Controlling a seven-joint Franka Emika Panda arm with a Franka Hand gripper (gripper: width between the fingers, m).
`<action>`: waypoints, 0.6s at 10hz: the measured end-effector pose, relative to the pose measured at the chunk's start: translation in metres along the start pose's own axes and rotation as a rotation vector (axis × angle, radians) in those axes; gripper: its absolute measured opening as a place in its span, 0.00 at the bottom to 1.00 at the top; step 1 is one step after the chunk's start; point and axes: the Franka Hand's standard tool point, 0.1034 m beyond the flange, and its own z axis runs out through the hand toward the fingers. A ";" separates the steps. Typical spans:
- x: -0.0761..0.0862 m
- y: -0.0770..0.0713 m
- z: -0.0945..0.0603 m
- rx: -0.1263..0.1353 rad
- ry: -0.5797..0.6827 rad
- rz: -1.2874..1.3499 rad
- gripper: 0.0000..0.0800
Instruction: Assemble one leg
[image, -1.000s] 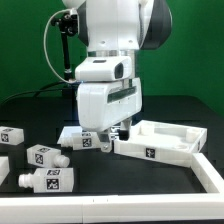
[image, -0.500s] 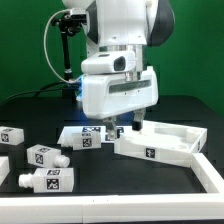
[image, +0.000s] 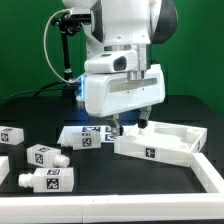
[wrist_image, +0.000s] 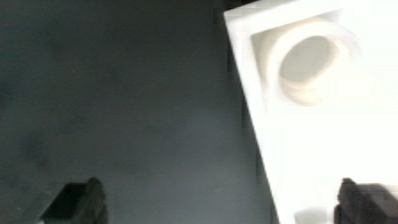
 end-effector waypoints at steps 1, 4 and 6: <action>-0.001 -0.001 0.000 -0.003 0.005 0.022 0.81; -0.019 -0.040 -0.002 0.006 0.012 0.414 0.81; -0.023 -0.026 -0.005 0.000 0.023 0.433 0.81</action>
Offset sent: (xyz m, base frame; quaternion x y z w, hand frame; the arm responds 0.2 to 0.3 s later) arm -0.0436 -0.0056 -0.0054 -0.0272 -0.0577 0.3424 0.9374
